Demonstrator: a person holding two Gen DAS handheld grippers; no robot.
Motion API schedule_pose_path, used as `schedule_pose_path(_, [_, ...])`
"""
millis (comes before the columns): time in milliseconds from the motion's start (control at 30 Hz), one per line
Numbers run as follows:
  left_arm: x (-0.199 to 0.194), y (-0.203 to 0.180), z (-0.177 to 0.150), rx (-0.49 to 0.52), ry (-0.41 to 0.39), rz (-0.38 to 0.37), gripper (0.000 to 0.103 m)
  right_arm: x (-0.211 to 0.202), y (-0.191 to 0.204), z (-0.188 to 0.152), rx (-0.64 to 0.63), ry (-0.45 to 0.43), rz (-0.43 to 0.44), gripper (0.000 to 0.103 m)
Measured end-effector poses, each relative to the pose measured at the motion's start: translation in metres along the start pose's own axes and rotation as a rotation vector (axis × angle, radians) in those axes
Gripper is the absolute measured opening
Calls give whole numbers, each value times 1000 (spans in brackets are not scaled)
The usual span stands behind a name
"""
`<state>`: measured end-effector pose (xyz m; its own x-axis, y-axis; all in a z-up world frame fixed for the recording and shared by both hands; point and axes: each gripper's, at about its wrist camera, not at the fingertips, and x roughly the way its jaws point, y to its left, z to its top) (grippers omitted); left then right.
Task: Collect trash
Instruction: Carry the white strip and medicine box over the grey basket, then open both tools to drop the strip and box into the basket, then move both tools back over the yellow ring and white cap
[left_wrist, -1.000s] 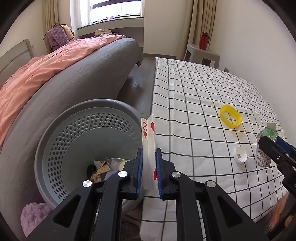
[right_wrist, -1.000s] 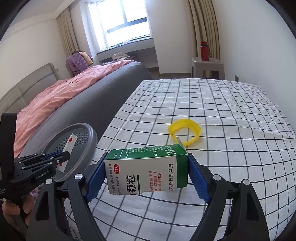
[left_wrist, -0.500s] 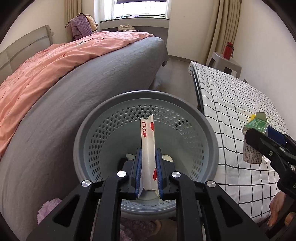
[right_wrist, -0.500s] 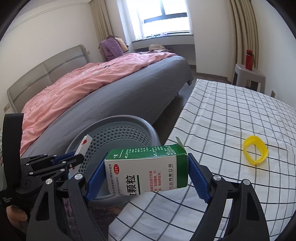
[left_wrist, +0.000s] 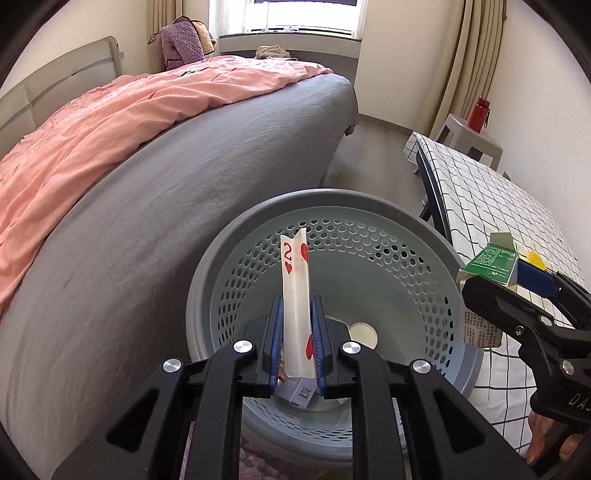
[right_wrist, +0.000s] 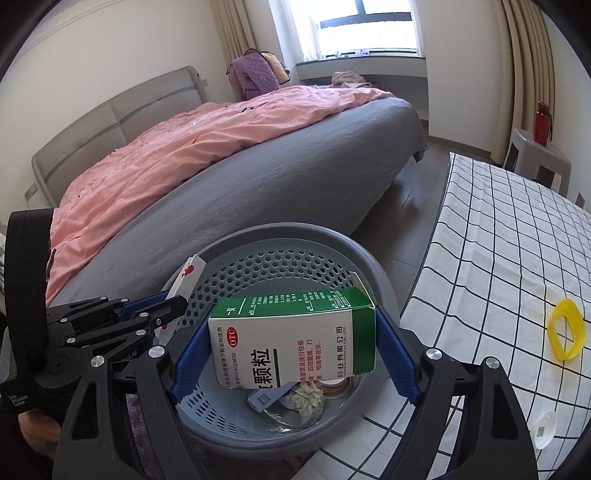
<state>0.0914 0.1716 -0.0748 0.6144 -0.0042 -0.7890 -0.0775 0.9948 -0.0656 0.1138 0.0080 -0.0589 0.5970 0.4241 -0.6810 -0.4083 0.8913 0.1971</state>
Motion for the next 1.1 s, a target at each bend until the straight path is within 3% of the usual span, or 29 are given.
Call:
schedule_pose_path(233, [7,3,3,-1,9,-7,15,10,0,4,-5,21,2,82])
schedule_pose_path(300, [7,3,4,-1,9,-9,20,10,-1,6,-3,15,1,84])
schedule_pose_path(367, [6,3,4,-4,3,-3,38,8,-3,7,6,11,4,87])
schedule_pose_path(433, [4,4,3,-6,-6,7,48,7,-5,7,13,9,1,89])
schedule_pose_path(567, [1,5,2,-11,-10,26,57,7,-8,7,22,12,-5,89])
schedule_pose_path(1100, [-6,8,-11,-36,2,56,64,-2,-13,-10,43,29,-13,89])
